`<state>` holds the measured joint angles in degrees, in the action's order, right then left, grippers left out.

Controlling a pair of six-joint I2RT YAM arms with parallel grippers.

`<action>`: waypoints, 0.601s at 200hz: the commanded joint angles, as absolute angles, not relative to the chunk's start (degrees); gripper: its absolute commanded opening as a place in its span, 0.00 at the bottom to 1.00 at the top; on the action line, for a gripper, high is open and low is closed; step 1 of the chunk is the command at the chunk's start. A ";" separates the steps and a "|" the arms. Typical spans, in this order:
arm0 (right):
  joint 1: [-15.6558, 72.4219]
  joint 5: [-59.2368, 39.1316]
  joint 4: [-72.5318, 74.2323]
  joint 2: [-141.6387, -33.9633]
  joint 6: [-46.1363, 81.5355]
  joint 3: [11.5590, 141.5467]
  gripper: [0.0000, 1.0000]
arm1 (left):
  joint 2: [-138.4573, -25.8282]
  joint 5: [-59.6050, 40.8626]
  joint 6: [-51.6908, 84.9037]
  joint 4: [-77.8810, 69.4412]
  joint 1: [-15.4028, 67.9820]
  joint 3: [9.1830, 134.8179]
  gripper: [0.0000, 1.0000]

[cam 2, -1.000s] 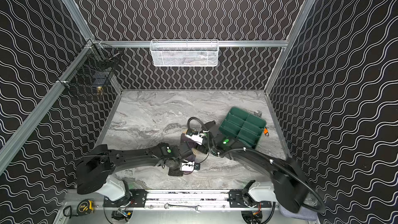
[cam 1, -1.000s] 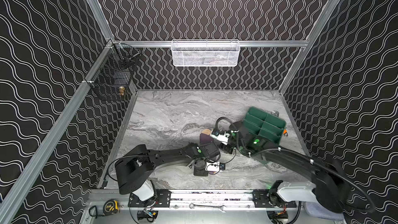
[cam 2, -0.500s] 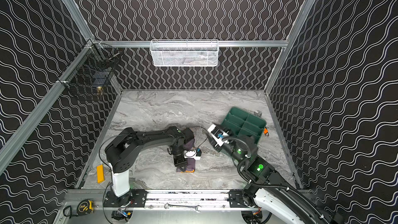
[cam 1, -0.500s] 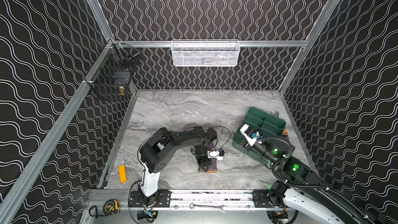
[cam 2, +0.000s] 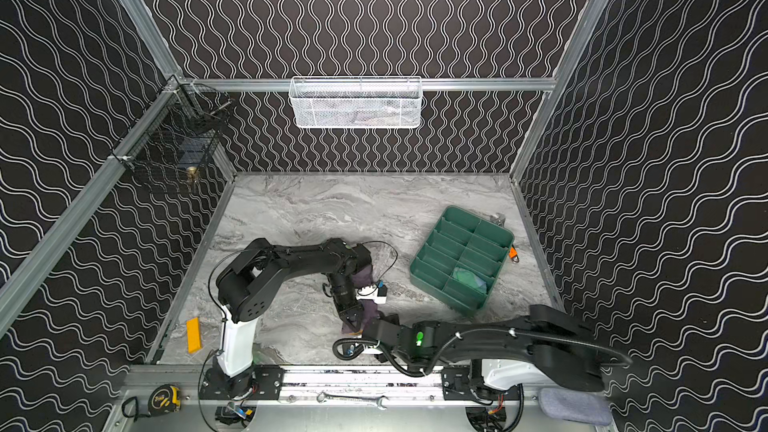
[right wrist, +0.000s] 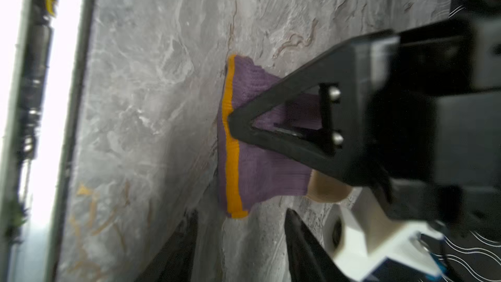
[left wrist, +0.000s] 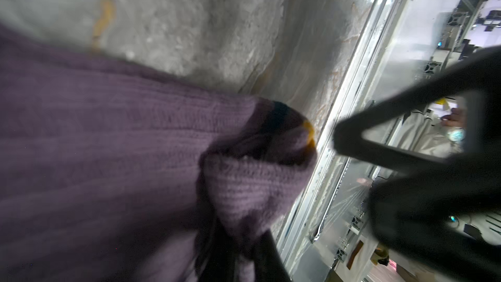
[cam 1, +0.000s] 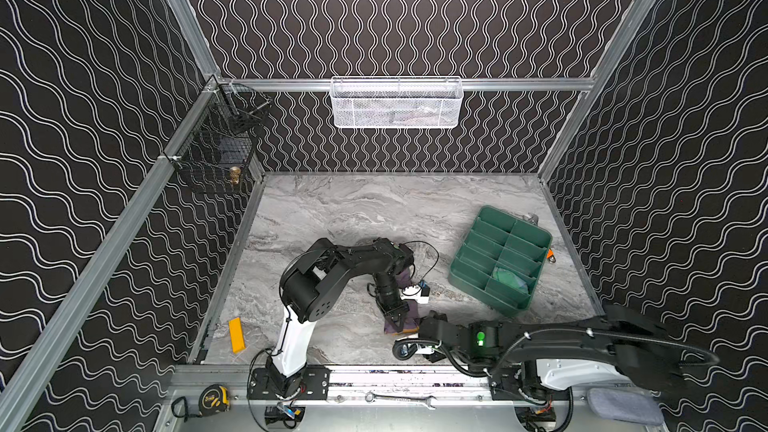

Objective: Roll the socks

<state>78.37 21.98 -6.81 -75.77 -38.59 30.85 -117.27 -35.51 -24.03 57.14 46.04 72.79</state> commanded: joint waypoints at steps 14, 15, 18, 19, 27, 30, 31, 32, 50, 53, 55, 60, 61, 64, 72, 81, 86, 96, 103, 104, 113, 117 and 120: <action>78.42 22.54 1.82 -82.37 -39.09 30.66 0.55 | -118.87 -26.88 -23.77 51.89 46.06 72.07 0.09; 78.41 22.56 1.92 -82.54 -39.10 30.62 0.55 | -118.89 -26.93 -23.80 51.87 46.06 72.07 0.09; 78.32 22.64 2.23 -82.97 -39.03 30.76 0.55 | -118.87 -26.98 -23.74 51.82 46.11 72.07 0.09; 78.23 22.61 2.26 -83.19 -39.03 30.80 0.55 | -118.89 -26.98 -23.73 51.80 46.08 72.03 0.09; 77.84 22.14 2.33 -84.39 -38.82 31.14 0.54 | -118.79 -26.96 -23.60 51.60 46.10 71.93 0.09; 77.67 21.93 2.37 -84.82 -38.70 31.31 0.54 | -118.75 -26.98 -23.63 51.53 46.08 71.90 0.09; 77.59 21.86 2.37 -84.95 -38.69 31.39 0.54 | -118.79 -27.03 -23.63 51.52 46.07 71.90 0.09; 77.60 21.83 2.37 -85.06 -38.59 31.43 0.54 | -118.81 -27.05 -23.64 51.51 46.06 71.94 0.09; 76.86 20.19 0.44 -87.34 -37.61 32.53 0.43 | -118.81 -27.07 -23.58 51.50 46.09 71.98 0.09; 76.76 19.86 0.04 -87.72 -37.50 32.74 0.40 | -118.76 -27.07 -23.51 51.51 46.14 71.98 0.09; 76.74 19.77 -0.38 -87.91 -37.35 32.82 0.37 | -118.70 -27.07 -23.54 51.46 46.14 71.98 0.09; 76.77 19.46 -1.30 -88.46 -37.04 33.16 0.31 | -118.49 -27.07 -23.55 51.35 46.10 71.91 0.09; 76.75 19.44 -1.53 -88.57 -37.02 33.23 0.30 | -118.48 -27.07 -23.55 51.34 46.08 71.90 0.09; 76.73 19.29 -2.08 -88.90 -36.76 33.42 0.27 | -118.28 -27.07 -23.55 51.29 46.06 71.94 0.09; 76.73 18.66 -3.76 -89.52 -36.07 33.95 0.17 | -117.81 -26.84 -23.39 51.01 46.10 71.77 0.10; 76.73 18.09 -5.55 -90.09 -35.36 34.48 0.06 | -117.09 -26.48 -23.21 50.61 46.06 71.57 0.12; 76.75 17.56 -6.50 -90.29 -34.91 34.79 0.01 | -116.59 -26.25 -23.05 50.34 46.07 71.41 0.13; 76.67 16.21 -8.17 -90.44 -34.14 35.13 0.00 | -115.39 -25.82 -22.71 49.81 46.14 71.07 0.16; 76.68 15.12 -9.48 -90.61 -33.80 35.45 0.00 | -114.08 -25.31 -22.16 49.11 46.08 70.57 0.19; 76.66 14.94 -9.66 -90.61 -33.69 35.52 0.00 | -113.95 -25.18 -22.07 48.99 46.02 70.44 0.19; 76.37 13.27 -11.46 -90.70 -32.85 36.05 0.00 | -111.71 -24.26 -21.14 47.88 46.08 69.48 0.26; 76.06 12.01 -12.41 -90.63 -32.52 36.39 0.00 | -110.65 -23.92 -20.71 47.40 46.08 69.09 0.28; 75.78 10.97 -12.94 -90.67 -32.16 36.65 0.00 | -109.90 -23.57 -20.47 47.11 46.07 68.80 0.30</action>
